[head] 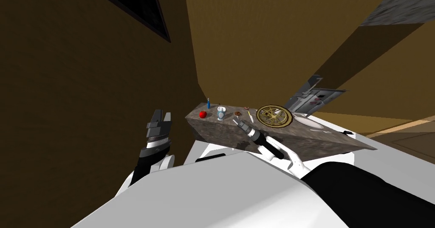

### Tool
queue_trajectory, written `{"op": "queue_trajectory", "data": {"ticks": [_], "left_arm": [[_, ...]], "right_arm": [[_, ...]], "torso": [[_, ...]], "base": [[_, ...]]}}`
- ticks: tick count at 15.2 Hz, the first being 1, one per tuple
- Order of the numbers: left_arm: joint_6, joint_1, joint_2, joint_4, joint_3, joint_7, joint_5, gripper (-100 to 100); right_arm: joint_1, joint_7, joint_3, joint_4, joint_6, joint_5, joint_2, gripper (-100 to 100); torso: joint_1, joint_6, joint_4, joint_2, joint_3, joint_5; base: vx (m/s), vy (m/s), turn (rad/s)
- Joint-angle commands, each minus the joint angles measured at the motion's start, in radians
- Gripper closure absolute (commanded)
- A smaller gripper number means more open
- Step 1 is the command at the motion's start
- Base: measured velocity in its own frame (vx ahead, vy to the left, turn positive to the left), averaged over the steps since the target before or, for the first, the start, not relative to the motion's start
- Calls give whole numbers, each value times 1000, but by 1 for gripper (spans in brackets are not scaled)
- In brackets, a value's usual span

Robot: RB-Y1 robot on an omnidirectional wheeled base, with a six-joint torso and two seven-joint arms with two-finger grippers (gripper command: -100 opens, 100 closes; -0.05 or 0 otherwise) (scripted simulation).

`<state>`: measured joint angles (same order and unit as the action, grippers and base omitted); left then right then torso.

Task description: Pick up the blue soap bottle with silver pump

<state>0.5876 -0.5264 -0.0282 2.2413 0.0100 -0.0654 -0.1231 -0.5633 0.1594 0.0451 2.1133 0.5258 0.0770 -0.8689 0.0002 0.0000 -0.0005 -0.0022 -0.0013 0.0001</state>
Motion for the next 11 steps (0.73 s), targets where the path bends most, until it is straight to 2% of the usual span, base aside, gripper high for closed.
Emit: {"op": "queue_trajectory", "data": {"ticks": [1, 3, 11], "left_arm": [[0, 0, 0, 0, 0, 0, 0, 0], [0, 0, 0, 0, 0, 0, 0, 0], [0, 0, 0, 0, 0, 0, 0, 0]], "right_arm": [[-6, 11, -2, -10, -1, 17, -50, -100], [-6, 11, -2, -10, -1, 17, -82, -100], [-20, 41, -7, -41, -4, 66, -267, -100]], "torso": [[0, 0, 0, 0, 0, 0], [0, 0, 0, 0, 0, 0], [0, -1, 0, -1, -1, 0]], "base": [[25, 4, 98], [29, 2, 81], [36, -2, 99]]}}
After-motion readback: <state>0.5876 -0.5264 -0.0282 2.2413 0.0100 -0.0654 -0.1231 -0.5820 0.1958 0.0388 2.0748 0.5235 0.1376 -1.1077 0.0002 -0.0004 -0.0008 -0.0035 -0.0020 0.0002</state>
